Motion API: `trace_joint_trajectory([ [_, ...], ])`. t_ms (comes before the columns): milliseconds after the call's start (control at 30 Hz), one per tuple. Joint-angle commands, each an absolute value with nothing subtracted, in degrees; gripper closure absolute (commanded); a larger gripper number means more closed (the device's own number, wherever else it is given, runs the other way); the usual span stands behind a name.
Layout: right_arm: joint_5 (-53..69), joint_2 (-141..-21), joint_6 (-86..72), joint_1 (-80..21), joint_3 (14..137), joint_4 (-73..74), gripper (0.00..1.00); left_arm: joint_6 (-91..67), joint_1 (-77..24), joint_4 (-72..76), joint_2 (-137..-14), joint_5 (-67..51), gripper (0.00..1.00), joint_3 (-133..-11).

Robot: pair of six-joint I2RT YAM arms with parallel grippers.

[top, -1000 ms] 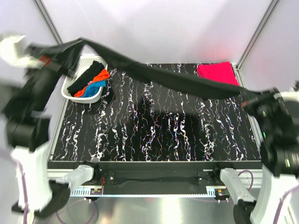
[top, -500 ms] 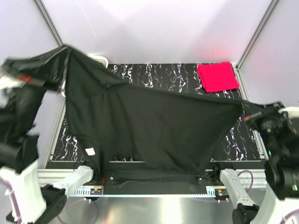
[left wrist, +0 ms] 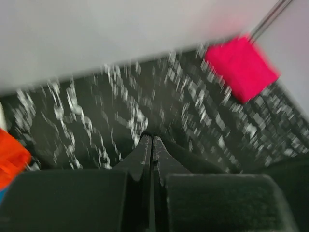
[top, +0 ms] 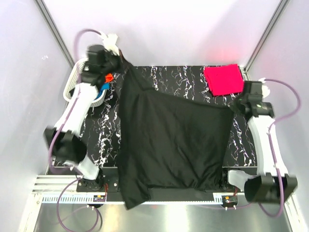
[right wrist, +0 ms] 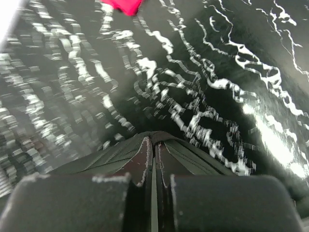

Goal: Fold and stack the t-shirts
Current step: Flatten the tshirt out, then fold the tshirt

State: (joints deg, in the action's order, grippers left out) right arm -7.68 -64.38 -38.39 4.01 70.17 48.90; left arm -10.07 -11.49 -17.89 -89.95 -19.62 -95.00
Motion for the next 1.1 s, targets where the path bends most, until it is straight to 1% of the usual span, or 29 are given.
trace_joint_trajectory([
  [0,-12.57,-69.41,-36.04,3.87,65.59,34.74,1.00,-8.35,-10.55,-7.92,-97.86,-24.76,1.00,-94.04],
  [33,-13.18,-73.61,-35.69,4.04,65.31,30.80,1.00,-8.61,-10.55,-7.04,-100.26,-25.31,1.00,-94.48],
  [100,-13.71,-78.20,-34.37,4.22,66.00,27.96,1.00,-10.63,-10.55,-1.80,-105.10,-25.93,1.00,-94.40],
  [133,-13.71,-83.10,-33.50,4.31,66.44,25.34,1.00,-11.68,-10.55,-0.28,-109.38,-25.84,1.00,-94.39],
  [167,-13.36,-85.58,-32.36,4.57,66.97,24.36,1.00,-13.26,-10.46,1.39,-111.51,-25.75,1.00,-94.83],
  [233,-12.14,-92.07,-30.77,5.01,70.91,23.21,1.00,-14.67,-10.37,1.85,-117.64,-26.19,1.00,-99.38],
  [333,-11.87,-97.62,-29.80,5.18,72.51,21.19,1.00,-16.25,-10.37,2.46,-122.24,-26.28,1.00,-101.60],
  [500,-10.72,-102.65,-29.18,6.15,76.11,20.92,1.00,-17.31,-10.37,1.85,-124.80,-25.84,1.00,-104.24],
  [633,-8.62,-104.67,-28.21,6.85,78.04,21.27,1.00,-18.19,-10.02,-1.74,-122.97,-24.88,1.00,-103.28],
  [767,-6.86,-103.54,-29.09,6.94,78.75,24.43,1.00,-21.18,-9.58,-5.44,-117.00,-23.64,1.00,-98.54],
  [900,-4.75,-101.61,-29.88,6.94,78.67,29.52,1.00,-22.93,-9.49,-11.94,-110.31,-22.06,1.00,-91.95],
  [1067,-4.22,-95.98,-31.11,6.94,75.85,35.58,1.00,-28.38,-9.23,-12.56,-100.47,-23.47,1.00,-81.67],
])
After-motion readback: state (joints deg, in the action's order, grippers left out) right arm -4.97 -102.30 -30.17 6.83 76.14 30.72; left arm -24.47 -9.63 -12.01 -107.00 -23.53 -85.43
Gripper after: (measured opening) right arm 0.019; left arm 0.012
